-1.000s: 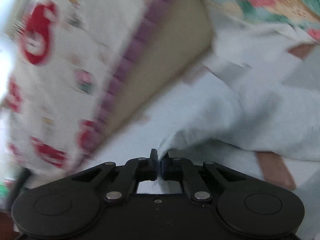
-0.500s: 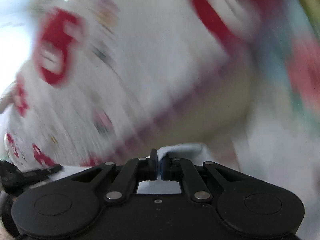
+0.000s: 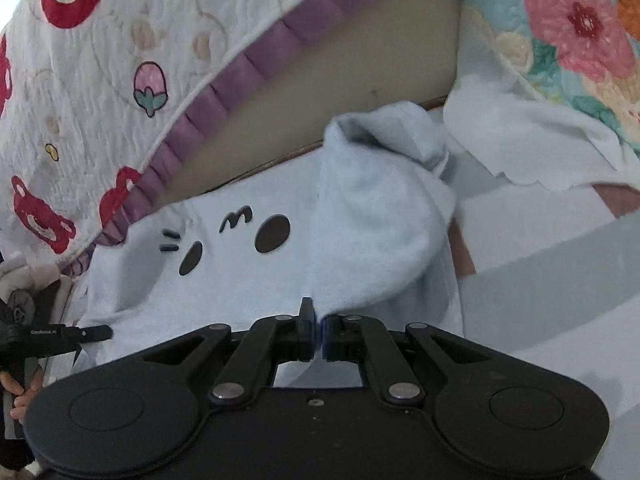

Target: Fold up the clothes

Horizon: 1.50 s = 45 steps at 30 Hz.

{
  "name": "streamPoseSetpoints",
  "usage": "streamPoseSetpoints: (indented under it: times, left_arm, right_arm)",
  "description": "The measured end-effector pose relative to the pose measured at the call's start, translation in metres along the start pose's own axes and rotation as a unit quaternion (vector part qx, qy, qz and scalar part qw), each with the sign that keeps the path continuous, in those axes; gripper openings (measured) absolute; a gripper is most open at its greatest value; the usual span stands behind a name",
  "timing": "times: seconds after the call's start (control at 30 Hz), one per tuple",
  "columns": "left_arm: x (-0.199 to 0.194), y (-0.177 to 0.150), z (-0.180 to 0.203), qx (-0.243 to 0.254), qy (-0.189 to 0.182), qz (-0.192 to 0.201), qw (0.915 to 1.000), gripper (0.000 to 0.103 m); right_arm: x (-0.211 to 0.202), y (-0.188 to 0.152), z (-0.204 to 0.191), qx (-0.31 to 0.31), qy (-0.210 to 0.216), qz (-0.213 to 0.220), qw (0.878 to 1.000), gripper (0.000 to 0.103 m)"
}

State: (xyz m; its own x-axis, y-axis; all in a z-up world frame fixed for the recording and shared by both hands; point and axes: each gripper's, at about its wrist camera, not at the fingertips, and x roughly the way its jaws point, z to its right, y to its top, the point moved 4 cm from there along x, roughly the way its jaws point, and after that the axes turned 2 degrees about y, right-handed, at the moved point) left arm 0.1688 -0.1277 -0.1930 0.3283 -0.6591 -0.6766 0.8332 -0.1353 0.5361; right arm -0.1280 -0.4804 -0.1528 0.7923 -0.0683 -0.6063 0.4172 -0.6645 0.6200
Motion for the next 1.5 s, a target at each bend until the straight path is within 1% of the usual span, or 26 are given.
streamPoseSetpoints:
  times: [0.03, 0.1, 0.17, 0.2, 0.27, 0.3, 0.33, 0.37, 0.43, 0.5, 0.57, 0.7, 0.93, 0.97, 1.07, 1.17, 1.2, 1.23, 1.27, 1.3, 1.33, 1.37, 1.4, 1.43, 1.5]
  left_arm:
    - [-0.011, 0.005, 0.005, 0.006, -0.008, 0.011, 0.9999, 0.003]
    - [-0.027, 0.003, 0.009, 0.012, -0.01, 0.018, 0.9997, 0.003]
    - [-0.039, -0.006, 0.007, 0.012, -0.009, 0.017, 0.9997, 0.003]
    - [-0.037, -0.017, 0.001, 0.003, -0.007, 0.001, 1.0, 0.003]
    - [-0.02, -0.034, -0.012, -0.015, 0.001, -0.044, 0.9989, 0.003]
    - [-0.012, -0.042, -0.015, -0.018, 0.009, -0.065, 0.9977, 0.003]
    - [-0.008, -0.047, -0.015, -0.013, 0.016, -0.075, 0.9969, 0.003]
    - [-0.01, -0.048, -0.011, 0.001, 0.022, -0.071, 0.9972, 0.003]
    - [-0.02, -0.046, 0.001, 0.036, 0.032, -0.052, 0.9975, 0.003]
    - [-0.028, -0.046, 0.005, 0.044, 0.037, -0.042, 0.9975, 0.003]
    - [-0.027, -0.05, 0.002, 0.036, 0.041, -0.049, 0.9973, 0.003]
    - [-0.003, -0.057, -0.008, 0.03, 0.063, -0.083, 0.9941, 0.003]
    - [-0.001, -0.062, -0.027, -0.03, 0.061, -0.103, 0.9923, 0.005]
    - [-0.002, -0.062, -0.027, -0.031, 0.062, -0.104, 0.9922, 0.006]
    - [-0.009, -0.062, -0.028, -0.038, 0.064, -0.106, 0.9916, 0.007]
    - [-0.02, -0.063, -0.028, -0.039, 0.069, -0.097, 0.9921, 0.011]
    - [-0.023, -0.064, -0.027, -0.04, 0.064, -0.094, 0.9927, 0.011]
    - [-0.026, -0.064, -0.027, -0.041, 0.059, -0.092, 0.9932, 0.012]
    - [-0.027, -0.064, -0.025, -0.04, 0.053, -0.09, 0.9937, 0.017]
    - [-0.026, -0.064, -0.023, -0.037, 0.049, -0.088, 0.9942, 0.024]
    - [-0.024, -0.064, -0.019, -0.032, 0.048, -0.087, 0.9946, 0.028]
    - [-0.02, -0.064, -0.017, -0.026, 0.05, -0.086, 0.9947, 0.031]
    - [-0.015, -0.064, -0.015, -0.018, 0.056, -0.088, 0.9943, 0.031]
    - [-0.01, -0.065, -0.014, -0.007, 0.065, -0.091, 0.9937, 0.031]
    - [-0.005, -0.066, -0.011, 0.012, 0.08, -0.092, 0.9924, 0.031]
  right_arm:
    - [-0.005, 0.006, -0.004, 0.006, 0.01, 0.012, 1.0, 0.005]
    - [-0.021, 0.016, -0.018, -0.001, 0.026, 0.03, 0.999, 0.005]
    - [-0.035, 0.016, -0.03, -0.023, 0.021, 0.015, 0.999, 0.005]
    - [-0.033, 0.009, -0.03, -0.023, 0.011, -0.003, 1.0, 0.005]
    - [-0.027, -0.008, -0.025, -0.017, -0.013, -0.044, 0.999, 0.005]
    - [-0.02, -0.019, -0.017, -0.008, -0.029, -0.065, 0.997, 0.005]
    - [-0.015, -0.03, -0.01, 0.0, -0.044, -0.081, 0.996, 0.005]
    - [-0.01, -0.04, -0.005, 0.009, -0.051, -0.09, 0.995, 0.005]
    - [-0.008, -0.045, -0.005, 0.002, -0.056, -0.093, 0.994, 0.005]
    - [-0.006, -0.049, -0.006, -0.007, -0.06, -0.095, 0.994, 0.005]
    - [-0.005, -0.052, -0.007, -0.016, -0.064, -0.097, 0.993, 0.005]
    - [-0.002, -0.058, -0.01, -0.035, -0.072, -0.101, 0.992, 0.005]
    - [-0.001, -0.068, -0.013, -0.069, -0.099, -0.106, 0.987, 0.006]
    - [-0.002, -0.07, -0.013, -0.074, -0.104, -0.107, 0.986, 0.007]
    - [-0.003, -0.073, -0.014, -0.09, -0.118, -0.109, 0.983, 0.021]
    - [-0.019, -0.079, -0.027, -0.135, -0.139, -0.094, 0.977, 0.026]
    - [-0.024, -0.082, -0.031, -0.134, -0.131, -0.085, 0.978, 0.029]
    - [-0.03, -0.086, -0.034, -0.129, -0.12, -0.076, 0.981, 0.03]
    - [-0.036, -0.089, -0.037, -0.123, -0.108, -0.066, 0.984, 0.032]
    - [-0.041, -0.092, -0.041, -0.118, -0.096, -0.057, 0.987, 0.037]
    - [-0.047, -0.096, -0.044, -0.112, -0.084, -0.047, 0.989, 0.042]
    - [-0.047, -0.099, -0.044, -0.098, -0.069, -0.047, 0.992, 0.052]
    - [-0.043, -0.102, -0.042, -0.077, -0.059, -0.052, 0.994, 0.054]
    - [-0.038, -0.104, -0.039, -0.055, -0.051, -0.058, 0.995, 0.054]
    - [-0.027, -0.107, -0.032, -0.02, -0.059, -0.061, 0.996, 0.054]
